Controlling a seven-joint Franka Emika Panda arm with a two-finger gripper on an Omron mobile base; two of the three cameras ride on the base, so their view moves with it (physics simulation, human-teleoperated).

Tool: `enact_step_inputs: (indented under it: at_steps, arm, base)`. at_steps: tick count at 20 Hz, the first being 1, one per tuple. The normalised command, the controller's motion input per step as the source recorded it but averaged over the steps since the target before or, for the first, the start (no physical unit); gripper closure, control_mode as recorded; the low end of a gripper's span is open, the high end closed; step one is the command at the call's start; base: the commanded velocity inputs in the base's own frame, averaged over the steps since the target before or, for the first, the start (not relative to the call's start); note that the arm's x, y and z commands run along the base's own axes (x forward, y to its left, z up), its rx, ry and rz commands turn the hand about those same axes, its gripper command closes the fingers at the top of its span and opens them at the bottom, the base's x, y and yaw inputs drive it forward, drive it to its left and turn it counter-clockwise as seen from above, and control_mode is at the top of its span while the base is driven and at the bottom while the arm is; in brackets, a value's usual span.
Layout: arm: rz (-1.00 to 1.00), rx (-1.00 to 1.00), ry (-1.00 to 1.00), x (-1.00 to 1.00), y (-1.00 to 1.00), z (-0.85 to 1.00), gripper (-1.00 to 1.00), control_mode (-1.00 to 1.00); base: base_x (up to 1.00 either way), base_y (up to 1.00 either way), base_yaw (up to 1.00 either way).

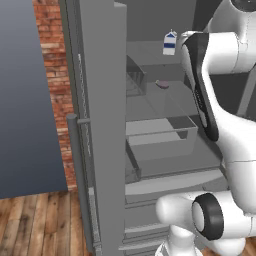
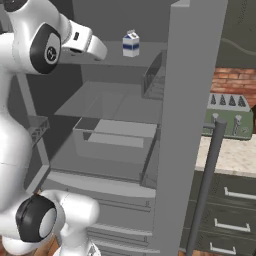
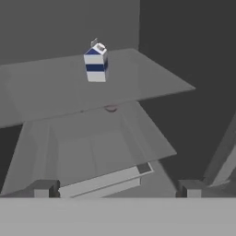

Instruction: Take out the milk from the fridge and place it on the tray on the counter. Then take the sugar cube near the tray and place it in the tray.

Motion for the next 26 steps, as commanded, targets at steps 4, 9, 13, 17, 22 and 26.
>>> enact_step_inputs:
  at_steps: [4,9,13,17,22,26]
  arm:
    - [0.0,0.0,0.0,0.67,-0.01,-0.16,-1.0,-1.0]
    - [0.0,0.0,0.0,0.63,-0.07,-0.21,-1.0,-1.0]
    - [0.0,0.0,0.03,0.62,-0.19,-0.01,-1.0,-1.0]
    - [0.0,0.0,0.01,0.62,-0.2,0.0,-1.0,-1.0]
    - [0.0,0.0,0.0,0.64,-0.06,0.0,-1.0,-1.0]
    - [0.0,0.0,0.0,0.65,0.0,0.0,-1.0,-1.0]
  base:
    - [0.0,0.0,0.0]
    - [0.0,0.0,0.0]
    - [0.0,0.0,0.0]
    - [0.0,0.0,0.0]
    - [0.0,0.0,0.0]
    - [0.0,0.0,0.0]
